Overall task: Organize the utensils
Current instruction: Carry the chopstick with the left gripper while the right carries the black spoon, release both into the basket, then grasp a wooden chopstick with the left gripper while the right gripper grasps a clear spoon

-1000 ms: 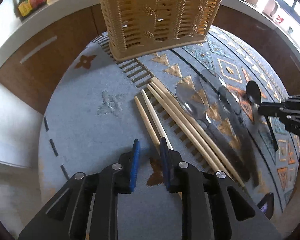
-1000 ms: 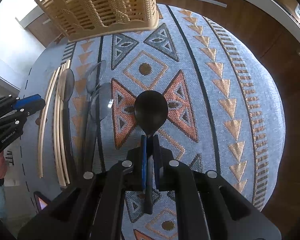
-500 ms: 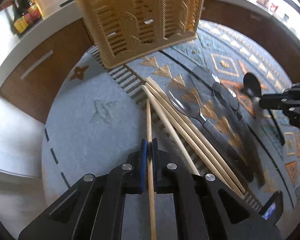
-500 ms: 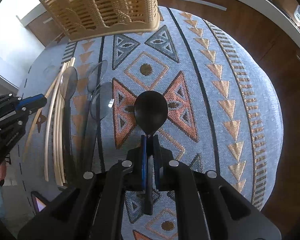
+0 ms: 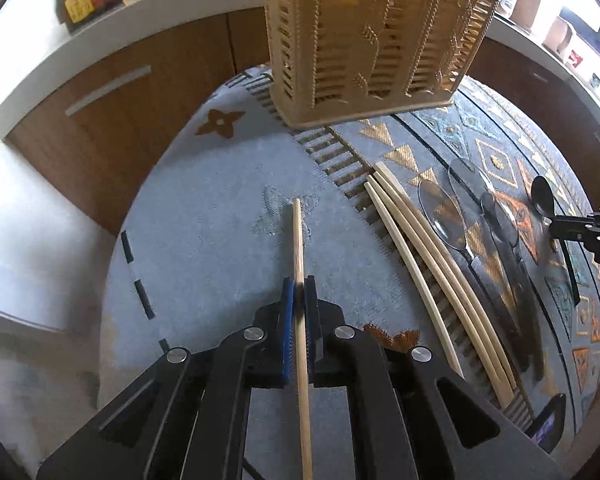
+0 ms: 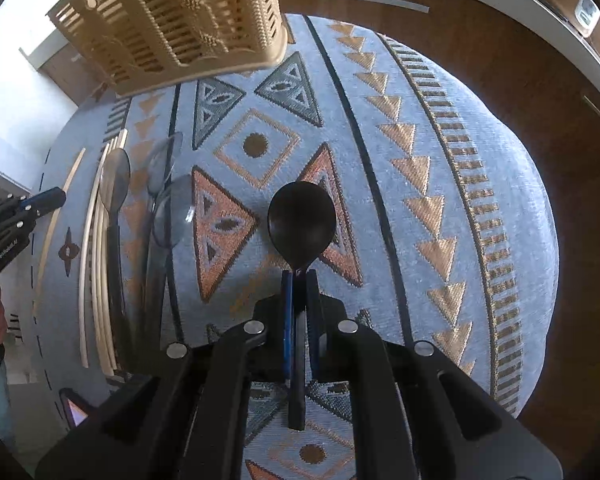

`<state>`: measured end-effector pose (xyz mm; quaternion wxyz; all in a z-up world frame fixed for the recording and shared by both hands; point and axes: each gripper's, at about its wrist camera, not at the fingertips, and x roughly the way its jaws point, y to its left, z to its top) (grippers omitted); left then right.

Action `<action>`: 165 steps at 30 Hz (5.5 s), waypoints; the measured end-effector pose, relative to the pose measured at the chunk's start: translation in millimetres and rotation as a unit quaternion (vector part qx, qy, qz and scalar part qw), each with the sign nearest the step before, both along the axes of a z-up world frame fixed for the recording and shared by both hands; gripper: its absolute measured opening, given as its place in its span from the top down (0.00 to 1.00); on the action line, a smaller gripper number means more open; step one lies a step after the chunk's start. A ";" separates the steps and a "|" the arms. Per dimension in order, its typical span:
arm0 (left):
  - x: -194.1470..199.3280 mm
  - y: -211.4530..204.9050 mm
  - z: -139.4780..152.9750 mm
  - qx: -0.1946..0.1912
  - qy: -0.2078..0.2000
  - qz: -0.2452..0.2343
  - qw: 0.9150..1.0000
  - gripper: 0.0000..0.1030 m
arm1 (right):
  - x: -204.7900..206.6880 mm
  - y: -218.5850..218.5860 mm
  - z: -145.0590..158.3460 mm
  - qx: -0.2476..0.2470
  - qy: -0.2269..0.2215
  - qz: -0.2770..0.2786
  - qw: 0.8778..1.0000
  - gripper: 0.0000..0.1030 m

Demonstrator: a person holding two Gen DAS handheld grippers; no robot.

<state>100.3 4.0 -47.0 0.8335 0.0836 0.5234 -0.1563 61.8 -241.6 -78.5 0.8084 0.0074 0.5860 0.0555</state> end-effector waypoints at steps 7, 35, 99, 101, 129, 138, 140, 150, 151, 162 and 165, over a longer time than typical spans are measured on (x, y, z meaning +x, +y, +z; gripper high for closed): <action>16.0 0.5 0.7 0.004 0.034 -0.033 0.999 0.92 | 19.4 -13.0 16.8 0.004 0.009 -0.018 1.000 0.51; 17.7 46.0 66.2 -0.177 -0.113 0.009 0.978 0.97 | 17.8 24.7 86.6 0.040 -0.121 0.011 0.992 0.67; 5.8 -2.9 41.1 -0.133 0.030 -0.051 0.989 0.59 | 39.1 41.8 83.5 0.109 -0.022 -0.021 0.994 0.64; -2.0 -10.8 23.6 -0.103 0.035 -0.058 0.992 0.60 | 39.8 38.1 63.7 0.116 0.001 -0.031 0.993 0.64; -9.6 -50.9 6.2 0.038 0.002 -0.072 0.997 0.77 | 94.7 119.2 18.2 0.040 0.021 0.017 0.999 0.67; -4.8 -28.3 7.0 -0.001 -0.007 -0.035 0.999 0.97 | 80.6 147.9 24.8 0.056 -0.010 0.030 0.998 0.89; -3.9 -17.7 8.8 -0.021 -0.003 -0.022 1.000 0.97 | 77.3 148.0 31.1 0.063 -0.013 0.029 0.997 0.99; -4.9 12.5 18.8 -0.028 -0.019 0.022 0.999 0.97 | 68.1 140.7 37.5 -0.070 -0.048 -0.001 0.996 0.99; -3.3 15.1 16.6 -0.025 -0.016 0.026 0.999 0.97 | 68.7 141.2 34.4 -0.089 -0.046 -0.001 0.995 0.99; 9.9 30.3 8.4 -0.052 0.034 -0.004 0.998 0.94 | 72.9 81.2 33.6 0.062 0.012 -0.044 0.997 0.82; 18.4 35.7 6.1 -0.061 0.047 -0.007 0.997 0.94 | 73.9 73.8 36.1 0.072 0.013 -0.048 0.996 0.65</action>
